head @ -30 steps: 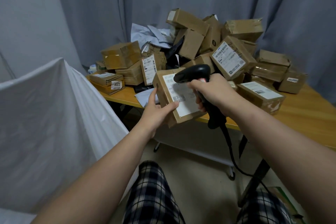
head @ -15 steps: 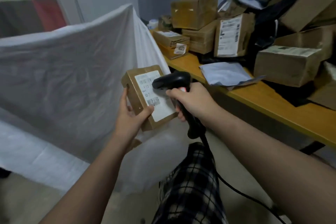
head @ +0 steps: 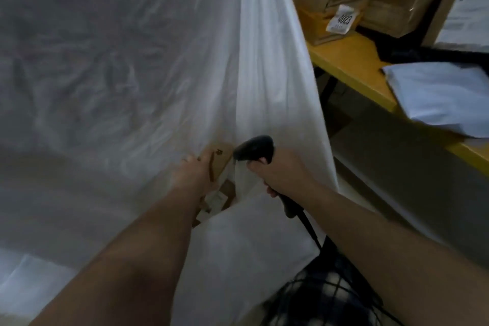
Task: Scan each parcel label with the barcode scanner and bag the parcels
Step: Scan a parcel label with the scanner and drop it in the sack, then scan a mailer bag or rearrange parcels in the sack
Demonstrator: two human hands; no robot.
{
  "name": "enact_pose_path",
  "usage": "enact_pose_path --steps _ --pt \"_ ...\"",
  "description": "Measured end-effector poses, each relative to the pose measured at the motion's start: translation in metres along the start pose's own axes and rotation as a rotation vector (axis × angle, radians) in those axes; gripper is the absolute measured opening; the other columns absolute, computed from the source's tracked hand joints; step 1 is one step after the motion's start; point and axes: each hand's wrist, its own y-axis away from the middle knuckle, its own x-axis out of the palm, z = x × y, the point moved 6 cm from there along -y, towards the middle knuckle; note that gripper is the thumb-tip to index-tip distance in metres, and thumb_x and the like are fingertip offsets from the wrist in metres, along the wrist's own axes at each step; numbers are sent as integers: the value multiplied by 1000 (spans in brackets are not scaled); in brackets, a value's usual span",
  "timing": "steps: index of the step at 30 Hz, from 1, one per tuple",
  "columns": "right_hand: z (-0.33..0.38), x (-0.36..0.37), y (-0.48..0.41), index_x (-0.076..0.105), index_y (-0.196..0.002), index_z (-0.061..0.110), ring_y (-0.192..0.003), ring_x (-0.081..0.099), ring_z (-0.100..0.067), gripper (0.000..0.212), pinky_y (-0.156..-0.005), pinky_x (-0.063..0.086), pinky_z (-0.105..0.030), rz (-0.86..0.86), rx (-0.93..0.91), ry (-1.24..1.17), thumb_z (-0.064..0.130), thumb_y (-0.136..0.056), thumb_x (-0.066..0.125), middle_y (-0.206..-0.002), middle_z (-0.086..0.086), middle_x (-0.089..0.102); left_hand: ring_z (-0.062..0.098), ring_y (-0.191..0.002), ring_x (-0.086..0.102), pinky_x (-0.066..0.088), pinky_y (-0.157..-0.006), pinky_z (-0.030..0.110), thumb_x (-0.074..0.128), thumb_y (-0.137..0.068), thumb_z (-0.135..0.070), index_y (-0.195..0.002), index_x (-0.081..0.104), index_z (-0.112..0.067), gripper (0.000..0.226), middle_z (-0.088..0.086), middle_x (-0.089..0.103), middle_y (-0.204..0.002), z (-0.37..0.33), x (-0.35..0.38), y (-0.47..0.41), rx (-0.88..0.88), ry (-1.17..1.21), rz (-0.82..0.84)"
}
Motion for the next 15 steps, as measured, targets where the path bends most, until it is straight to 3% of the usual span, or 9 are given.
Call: enact_pose_path --steps 4,8,12,15 --pt "-29 25 -22 60 -78 7 -53 59 -23 26 -53 53 -36 80 56 39 30 -89 66 -63 -10 60 37 -122 40 39 -98 46 66 -84 -44 -150 17 -30 84 16 34 -133 11 62 -26 -1 -83 83" --pt "-46 33 -33 61 -79 5 -55 60 -26 27 -58 55 -39 110 110 59 30 -88 65 -65 -12 61 36 -123 39 37 -99 46 63 -87 -41 -148 23 -28 74 16 37 -132 18 95 -40 -24 -91 128" --pt "-47 31 -34 63 -83 2 -56 60 -27 27 -61 57 -42 95 126 21 28 -89 63 -67 -15 62 34 -124 39 36 -99 45 49 -95 -40 -144 30 -23 55 15 39 -132 16 87 -41 -42 -122 93" --pt "-35 26 -27 60 -76 8 -54 60 -23 24 -59 58 -42 56 74 48 28 -88 63 -65 -11 62 32 -121 42 37 -98 43 48 -90 -59 -138 37 -21 62 12 43 -129 10 63 -29 -7 -151 17"
